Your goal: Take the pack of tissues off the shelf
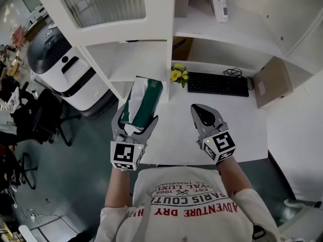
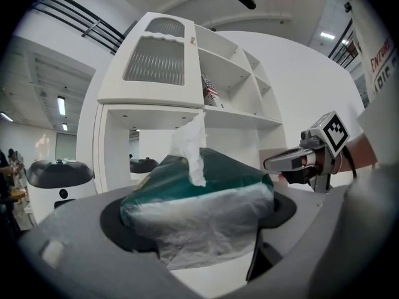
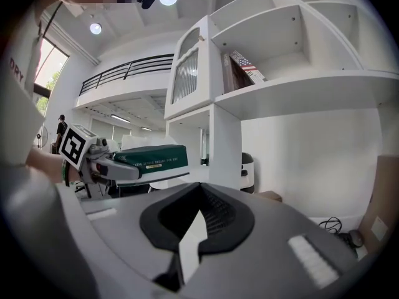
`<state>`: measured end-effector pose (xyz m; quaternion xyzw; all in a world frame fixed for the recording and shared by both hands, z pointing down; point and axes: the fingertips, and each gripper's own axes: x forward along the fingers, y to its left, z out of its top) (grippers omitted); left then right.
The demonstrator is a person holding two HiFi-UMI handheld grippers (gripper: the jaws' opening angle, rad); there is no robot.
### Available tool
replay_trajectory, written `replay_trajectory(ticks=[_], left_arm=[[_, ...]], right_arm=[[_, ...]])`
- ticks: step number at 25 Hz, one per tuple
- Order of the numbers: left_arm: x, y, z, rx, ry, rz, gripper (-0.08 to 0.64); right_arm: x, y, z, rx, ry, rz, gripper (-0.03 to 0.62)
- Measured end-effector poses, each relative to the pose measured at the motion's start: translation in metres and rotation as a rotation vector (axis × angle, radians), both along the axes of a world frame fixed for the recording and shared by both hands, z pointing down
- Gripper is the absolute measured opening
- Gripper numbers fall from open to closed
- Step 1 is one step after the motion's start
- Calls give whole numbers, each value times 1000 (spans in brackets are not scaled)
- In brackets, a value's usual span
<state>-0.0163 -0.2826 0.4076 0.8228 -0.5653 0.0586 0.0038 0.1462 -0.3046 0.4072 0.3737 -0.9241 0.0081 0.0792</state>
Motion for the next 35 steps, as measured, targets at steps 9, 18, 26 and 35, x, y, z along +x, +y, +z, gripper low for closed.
replay_trajectory(ticks=[9,18,26,35], left_arm=[[3,-6,-7,10,11,-15,457],[0,-14,-8,2,20,-36,457],[0,-18,-8,-10,30,-34,457],[1,-19,-5,-17,33,-31,457]], right_arm=[[7,-7,-7,59,23,13,0],[4,-13,-3,45,20,-2,0],[2,-15,1,13,-6,15,0],[2,-17,7,-3,-10,29,0]])
